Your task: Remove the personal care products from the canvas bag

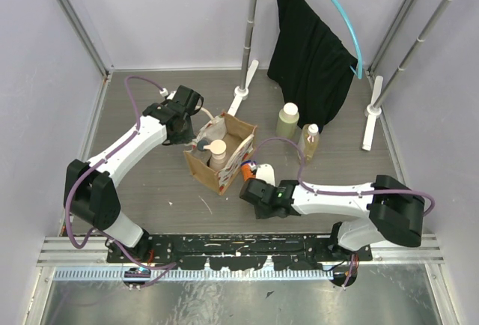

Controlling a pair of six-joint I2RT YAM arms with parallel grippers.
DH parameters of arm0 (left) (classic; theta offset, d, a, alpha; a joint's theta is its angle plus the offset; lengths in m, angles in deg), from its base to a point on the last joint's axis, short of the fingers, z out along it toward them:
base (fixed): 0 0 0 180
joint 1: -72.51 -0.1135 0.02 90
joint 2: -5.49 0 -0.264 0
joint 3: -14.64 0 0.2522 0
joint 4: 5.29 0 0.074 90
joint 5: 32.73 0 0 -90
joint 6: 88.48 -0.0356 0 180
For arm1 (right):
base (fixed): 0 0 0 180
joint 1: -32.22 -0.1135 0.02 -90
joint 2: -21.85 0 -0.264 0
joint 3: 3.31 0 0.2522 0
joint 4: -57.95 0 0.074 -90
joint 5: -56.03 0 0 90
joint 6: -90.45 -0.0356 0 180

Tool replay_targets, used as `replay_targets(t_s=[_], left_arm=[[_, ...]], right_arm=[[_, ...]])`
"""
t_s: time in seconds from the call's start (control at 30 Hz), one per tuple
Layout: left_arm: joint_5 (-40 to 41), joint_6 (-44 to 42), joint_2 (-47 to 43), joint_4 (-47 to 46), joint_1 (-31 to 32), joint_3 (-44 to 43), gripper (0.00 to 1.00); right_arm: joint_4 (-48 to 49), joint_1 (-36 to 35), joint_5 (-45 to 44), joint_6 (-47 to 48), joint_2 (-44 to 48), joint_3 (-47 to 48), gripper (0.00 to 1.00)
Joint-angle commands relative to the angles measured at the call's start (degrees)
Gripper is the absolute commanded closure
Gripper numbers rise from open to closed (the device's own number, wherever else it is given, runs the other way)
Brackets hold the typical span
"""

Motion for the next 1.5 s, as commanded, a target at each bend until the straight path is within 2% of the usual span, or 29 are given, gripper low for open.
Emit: replay_targets(t_s=[0.0, 0.23, 0.47, 0.57, 0.87, 1.17, 1.47], left_arm=[[-1.7, -0.3, 0.3, 3.1, 0.1, 1.0, 1.0], [-0.9, -0.5, -0.7, 3.5, 0.1, 1.3, 1.0], [-1.7, -0.1, -0.6, 3.4, 0.1, 1.1, 1.0], [-1.9, 0.0, -1.0, 3.4, 0.1, 1.3, 1.0], [-2.1, 0.1, -2.0, 3.5, 0.1, 1.8, 1.0], [-2.2, 0.1, -2.3, 3.6, 0.1, 1.9, 1.0], [-0.6, -0.3, -2.7, 4.6, 0.1, 1.6, 1.0]], right_arm=[[-3.6, -2.1, -7.3, -1.7, -0.2, 4.4, 0.81], [-15.1, -2.9, -15.0, -2.4, 10.7, 11.6, 0.84], [-27.9, -2.6, -18.3, -3.8, 12.2, 21.7, 0.84], [-30.3, -1.4, -20.4, -4.6, 13.5, 22.7, 0.84], [-24.2, 10.9, -16.3, 2.6, 16.7, 19.5, 0.85], [-18.0, 23.8, -9.8, 12.8, 10.8, 21.0, 0.84], [-15.2, 29.3, -6.0, 18.9, 3.9, 28.7, 0.85]])
